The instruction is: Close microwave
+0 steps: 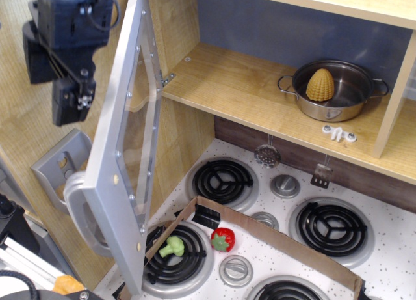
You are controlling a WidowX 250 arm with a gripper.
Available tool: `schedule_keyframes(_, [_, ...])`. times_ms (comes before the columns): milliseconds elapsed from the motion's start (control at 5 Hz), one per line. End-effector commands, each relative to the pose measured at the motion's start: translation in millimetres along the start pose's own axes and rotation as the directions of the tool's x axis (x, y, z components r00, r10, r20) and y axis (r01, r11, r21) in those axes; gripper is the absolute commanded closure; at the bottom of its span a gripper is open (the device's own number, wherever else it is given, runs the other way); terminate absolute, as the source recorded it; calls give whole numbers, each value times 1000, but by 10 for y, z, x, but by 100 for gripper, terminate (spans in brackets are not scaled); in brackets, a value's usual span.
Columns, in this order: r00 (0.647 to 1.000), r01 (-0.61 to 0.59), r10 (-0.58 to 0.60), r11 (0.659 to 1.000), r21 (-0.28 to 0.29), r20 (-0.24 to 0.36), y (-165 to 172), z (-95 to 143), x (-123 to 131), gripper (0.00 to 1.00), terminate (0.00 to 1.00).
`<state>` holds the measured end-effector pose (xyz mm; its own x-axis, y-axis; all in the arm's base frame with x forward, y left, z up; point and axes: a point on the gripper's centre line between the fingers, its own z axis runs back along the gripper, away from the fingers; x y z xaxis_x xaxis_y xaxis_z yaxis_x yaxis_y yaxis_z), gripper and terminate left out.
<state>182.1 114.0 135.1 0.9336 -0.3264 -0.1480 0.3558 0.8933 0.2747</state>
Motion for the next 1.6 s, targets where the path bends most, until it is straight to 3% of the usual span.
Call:
schedule_keyframes(0, [986,-22,24,1000,-11,166,33,40,317,0,0])
schedule_keyframes(400, [939,-15,40,997,-75,343,-138,54,738,0,0])
schedule_keyframes(1000, [863,9,65,989,-145,501,-591,135,1360,0,0])
schedule_keyframes(1400, [837,67,16,989,-131,547,-689,275,1734,0,0])
